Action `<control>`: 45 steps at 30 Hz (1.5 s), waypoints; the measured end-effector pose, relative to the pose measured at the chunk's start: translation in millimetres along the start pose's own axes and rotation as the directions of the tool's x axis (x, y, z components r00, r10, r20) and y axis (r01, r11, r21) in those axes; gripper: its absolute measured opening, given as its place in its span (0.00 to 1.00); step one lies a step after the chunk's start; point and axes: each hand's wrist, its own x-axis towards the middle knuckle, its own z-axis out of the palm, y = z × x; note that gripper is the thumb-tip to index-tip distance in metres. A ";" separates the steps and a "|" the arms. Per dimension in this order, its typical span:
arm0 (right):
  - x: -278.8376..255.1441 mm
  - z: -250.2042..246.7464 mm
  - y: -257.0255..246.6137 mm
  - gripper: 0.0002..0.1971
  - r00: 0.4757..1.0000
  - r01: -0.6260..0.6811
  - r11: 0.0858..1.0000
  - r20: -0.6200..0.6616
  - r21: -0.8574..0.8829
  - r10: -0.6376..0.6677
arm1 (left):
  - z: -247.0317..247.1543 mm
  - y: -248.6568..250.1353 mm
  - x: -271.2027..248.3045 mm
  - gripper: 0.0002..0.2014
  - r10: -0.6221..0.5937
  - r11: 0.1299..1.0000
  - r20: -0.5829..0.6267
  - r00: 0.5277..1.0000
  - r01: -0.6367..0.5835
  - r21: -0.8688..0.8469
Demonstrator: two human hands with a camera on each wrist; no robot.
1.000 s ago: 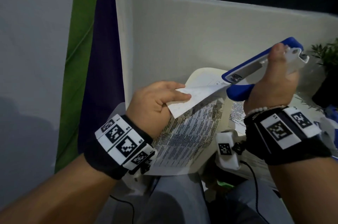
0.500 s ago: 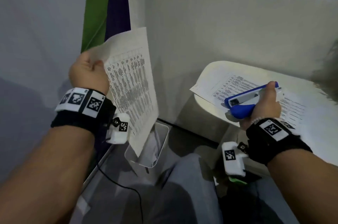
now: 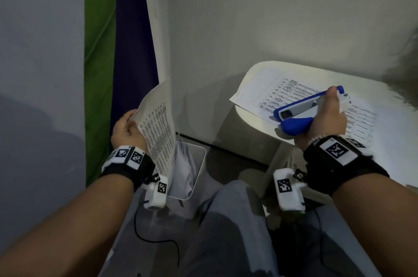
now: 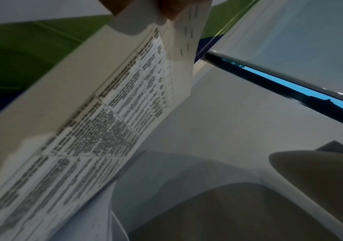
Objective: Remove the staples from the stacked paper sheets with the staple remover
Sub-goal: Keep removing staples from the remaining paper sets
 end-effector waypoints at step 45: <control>4.7 -16.9 -27.6 0.34 0.936 -0.289 0.954 0.230 0.075 0.265 | 111.8 148.2 -51.7 0.04 0.054 0.976 0.608 0.792 -0.171 0.136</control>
